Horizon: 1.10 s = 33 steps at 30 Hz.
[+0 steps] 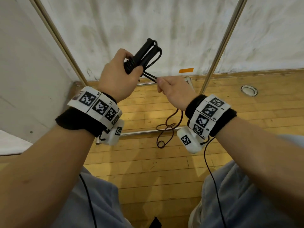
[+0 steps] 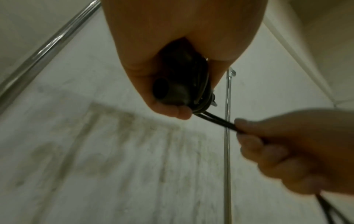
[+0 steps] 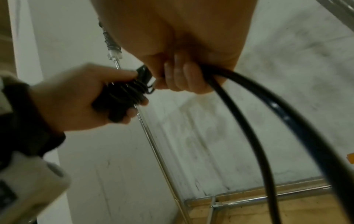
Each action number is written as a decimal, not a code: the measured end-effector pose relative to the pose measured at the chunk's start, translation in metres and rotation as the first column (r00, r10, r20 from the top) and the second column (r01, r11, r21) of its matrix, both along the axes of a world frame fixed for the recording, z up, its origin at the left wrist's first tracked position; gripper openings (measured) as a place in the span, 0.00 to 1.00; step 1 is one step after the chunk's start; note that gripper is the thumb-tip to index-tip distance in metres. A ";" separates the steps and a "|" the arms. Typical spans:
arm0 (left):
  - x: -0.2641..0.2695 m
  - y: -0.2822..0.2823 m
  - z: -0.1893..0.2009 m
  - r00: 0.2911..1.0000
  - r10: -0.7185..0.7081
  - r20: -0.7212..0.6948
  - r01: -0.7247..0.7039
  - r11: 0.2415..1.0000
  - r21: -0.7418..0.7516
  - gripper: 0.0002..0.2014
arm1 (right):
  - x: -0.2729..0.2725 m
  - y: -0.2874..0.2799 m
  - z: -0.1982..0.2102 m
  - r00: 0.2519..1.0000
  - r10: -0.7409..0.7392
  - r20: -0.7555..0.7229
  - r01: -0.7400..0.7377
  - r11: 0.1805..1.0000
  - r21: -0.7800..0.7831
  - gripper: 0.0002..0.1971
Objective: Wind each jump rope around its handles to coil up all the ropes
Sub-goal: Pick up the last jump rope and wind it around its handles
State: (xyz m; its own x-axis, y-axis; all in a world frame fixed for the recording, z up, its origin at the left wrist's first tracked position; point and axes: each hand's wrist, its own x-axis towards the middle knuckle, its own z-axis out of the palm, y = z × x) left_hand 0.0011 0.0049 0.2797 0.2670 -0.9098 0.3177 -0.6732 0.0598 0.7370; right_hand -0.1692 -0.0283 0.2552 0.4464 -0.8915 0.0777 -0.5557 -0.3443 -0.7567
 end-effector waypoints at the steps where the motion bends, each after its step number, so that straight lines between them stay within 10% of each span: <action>1: 0.003 -0.002 -0.005 0.997 0.012 0.082 -0.013 1.000 0.019 0.14 | 0.001 0.002 0.003 1.000 0.018 -0.013 -0.018 1.000 0.001 0.20; 6: 0.002 -0.008 -0.028 0.956 -0.002 0.294 -0.027 0.995 0.093 0.16 | 0.005 0.017 0.012 0.976 0.126 -0.179 -0.138 0.989 -0.055 0.21; 16: -0.012 -0.013 -0.041 0.924 -0.056 0.377 -0.002 0.988 0.152 0.17 | -0.007 0.017 0.022 0.978 0.108 -0.179 -0.109 0.994 0.003 0.20; 23: 0.001 -0.015 -0.047 0.923 -0.065 0.379 -0.065 0.945 0.319 0.14 | -0.018 0.007 0.022 0.874 0.134 -0.466 -0.141 0.990 0.020 0.20; 33: -0.031 0.004 -0.043 0.819 -0.327 0.472 0.088 0.883 0.461 0.08 | -0.015 0.009 0.027 0.944 0.079 -0.321 -0.123 0.985 -0.119 0.16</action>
State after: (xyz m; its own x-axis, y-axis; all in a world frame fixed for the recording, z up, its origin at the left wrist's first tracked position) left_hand -0.0296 0.0093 0.2372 -0.0413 -0.9977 -0.0545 -0.9641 0.0255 0.2643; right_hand -0.1839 -0.0190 0.2824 0.5552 -0.8310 0.0361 -0.7140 -0.4984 -0.4917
